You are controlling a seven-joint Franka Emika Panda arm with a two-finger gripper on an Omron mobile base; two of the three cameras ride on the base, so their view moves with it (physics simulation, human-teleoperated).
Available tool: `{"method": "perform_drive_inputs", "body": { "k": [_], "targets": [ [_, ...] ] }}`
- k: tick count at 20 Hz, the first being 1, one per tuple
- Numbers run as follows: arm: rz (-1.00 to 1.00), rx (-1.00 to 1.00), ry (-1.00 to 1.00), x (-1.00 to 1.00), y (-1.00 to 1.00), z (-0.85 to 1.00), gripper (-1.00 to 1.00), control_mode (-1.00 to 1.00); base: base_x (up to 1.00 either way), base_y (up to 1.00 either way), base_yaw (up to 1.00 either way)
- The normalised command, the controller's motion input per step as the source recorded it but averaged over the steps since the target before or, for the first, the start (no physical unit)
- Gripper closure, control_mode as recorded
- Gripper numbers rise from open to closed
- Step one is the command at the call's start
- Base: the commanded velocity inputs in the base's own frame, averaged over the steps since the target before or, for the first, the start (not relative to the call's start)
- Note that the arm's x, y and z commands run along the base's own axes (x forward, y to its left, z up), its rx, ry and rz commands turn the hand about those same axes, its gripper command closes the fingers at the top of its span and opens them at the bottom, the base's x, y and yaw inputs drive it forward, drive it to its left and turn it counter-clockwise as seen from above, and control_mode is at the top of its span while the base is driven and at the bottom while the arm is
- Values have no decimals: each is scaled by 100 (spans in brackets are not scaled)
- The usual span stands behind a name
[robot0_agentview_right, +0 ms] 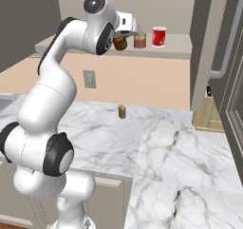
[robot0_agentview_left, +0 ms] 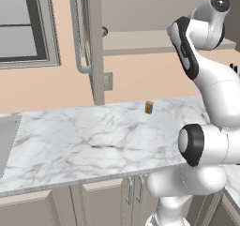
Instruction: Pick the cans from the counter and place them in their designated side in the cabinet.
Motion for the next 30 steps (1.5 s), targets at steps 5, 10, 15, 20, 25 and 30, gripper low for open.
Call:
{"method": "perform_drive_inputs", "body": {
  "k": [5, 10, 15, 20, 25, 30],
  "targets": [
    [0, 0, 1, 18, 0, 0, 100, -100, 0, 0, 0],
    [0, 0, 1, 16, 0, 0, 100, -100, 0, 0, 0],
    [0, 0, 2, 15, 0, 0, 100, -100, 0, 0, 0],
    [0, 0, 2, 15, 0, 0, 100, -100, 0, 0, 0],
    [0, 0, 4, 12, 0, -2, 100, -100, 0, 0, 0],
    [0, 0, 3, 5, 0, -5, 100, -100, 0, 0, 0]
  ]
}}
